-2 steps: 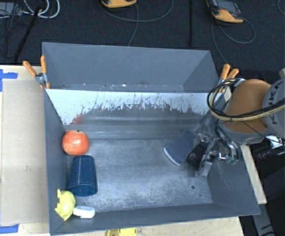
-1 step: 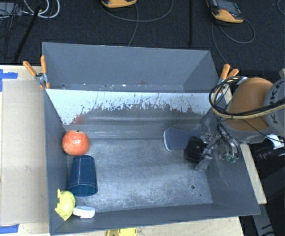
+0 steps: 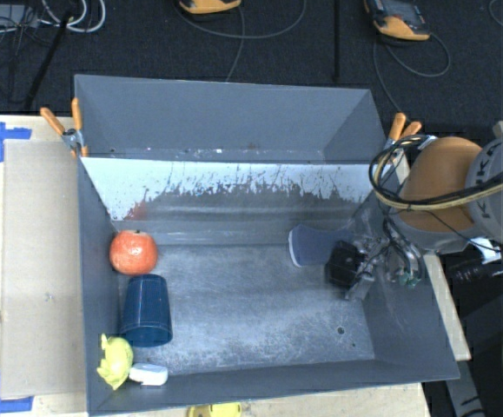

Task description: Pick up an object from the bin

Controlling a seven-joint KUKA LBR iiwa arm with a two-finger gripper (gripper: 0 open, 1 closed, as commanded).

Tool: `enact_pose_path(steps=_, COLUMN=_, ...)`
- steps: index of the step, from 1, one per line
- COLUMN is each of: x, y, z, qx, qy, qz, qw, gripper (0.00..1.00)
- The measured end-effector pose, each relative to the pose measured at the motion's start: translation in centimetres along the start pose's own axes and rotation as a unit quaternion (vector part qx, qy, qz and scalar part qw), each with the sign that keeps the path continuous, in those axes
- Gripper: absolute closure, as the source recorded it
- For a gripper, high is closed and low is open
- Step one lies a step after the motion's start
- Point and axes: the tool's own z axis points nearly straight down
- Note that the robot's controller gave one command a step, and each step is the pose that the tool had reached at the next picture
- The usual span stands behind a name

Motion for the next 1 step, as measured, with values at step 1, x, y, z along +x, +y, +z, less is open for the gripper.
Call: enact_pose_path(steps=1, x=1.03, y=1.68, z=-15.31, qx=0.000, qy=0.0013, qz=0.011, qw=0.9999, gripper=1.00)
